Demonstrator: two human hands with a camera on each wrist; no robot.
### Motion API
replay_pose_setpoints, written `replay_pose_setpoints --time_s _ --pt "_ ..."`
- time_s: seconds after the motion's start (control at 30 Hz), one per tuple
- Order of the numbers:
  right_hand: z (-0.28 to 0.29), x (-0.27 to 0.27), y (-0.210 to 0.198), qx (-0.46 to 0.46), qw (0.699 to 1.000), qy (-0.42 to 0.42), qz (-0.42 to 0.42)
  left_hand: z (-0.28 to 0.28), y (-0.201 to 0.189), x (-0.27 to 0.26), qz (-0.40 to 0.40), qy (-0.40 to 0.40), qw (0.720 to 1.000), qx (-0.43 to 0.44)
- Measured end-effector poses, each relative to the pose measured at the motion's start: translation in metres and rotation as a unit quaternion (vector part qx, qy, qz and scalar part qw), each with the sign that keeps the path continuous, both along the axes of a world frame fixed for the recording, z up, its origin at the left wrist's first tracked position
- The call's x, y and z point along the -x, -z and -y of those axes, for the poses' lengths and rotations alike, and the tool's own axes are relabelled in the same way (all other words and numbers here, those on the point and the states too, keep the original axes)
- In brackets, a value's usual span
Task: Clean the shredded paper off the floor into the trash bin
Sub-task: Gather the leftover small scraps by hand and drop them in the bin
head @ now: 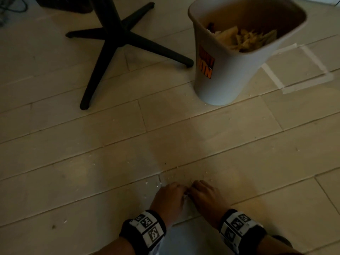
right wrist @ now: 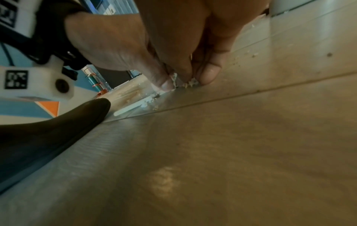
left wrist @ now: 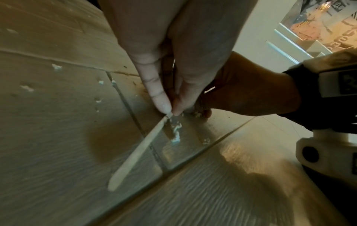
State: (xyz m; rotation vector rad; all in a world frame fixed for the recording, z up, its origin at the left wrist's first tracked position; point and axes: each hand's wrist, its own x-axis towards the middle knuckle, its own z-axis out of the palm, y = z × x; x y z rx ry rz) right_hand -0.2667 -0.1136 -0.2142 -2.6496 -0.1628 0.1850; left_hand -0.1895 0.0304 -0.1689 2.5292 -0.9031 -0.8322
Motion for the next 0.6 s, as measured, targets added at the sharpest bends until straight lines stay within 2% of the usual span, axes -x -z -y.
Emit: replay_pose_setpoints --time_s 0.1,0.17,0.23,0.3,0.37,0.5,0.6 --pt "0.000 -0.003 -0.007 -0.030 0.999 0.004 -0.025 0.005 -0.003 -0.005 -0.046 -0.047 0.998 0.001" --pt "0.005 -0.009 -0.013 -0.064 0.996 0.037 -0.056 0.007 -0.004 -0.014 -0.095 -0.086 0.992 0.004" --pt "0.014 -0.013 -0.019 -0.096 0.991 0.048 -0.074 0.009 -0.006 -0.023 -0.135 -0.125 0.982 0.038" --pt "0.024 -0.023 -0.035 -0.127 0.988 0.079 -0.042 0.014 -0.017 -0.033 -0.140 -0.150 0.974 0.092" --pt "0.037 -0.040 -0.058 -0.130 0.985 0.112 0.011 0.024 -0.039 -0.046 -0.113 -0.161 0.969 0.147" --pt "0.069 -0.084 -0.126 -0.120 0.978 0.146 0.088 0.053 -0.093 -0.088 -0.075 -0.169 0.949 0.255" --pt "0.091 -0.111 -0.179 -0.094 0.973 0.146 0.153 0.075 -0.135 -0.121 -0.054 -0.143 0.940 0.304"
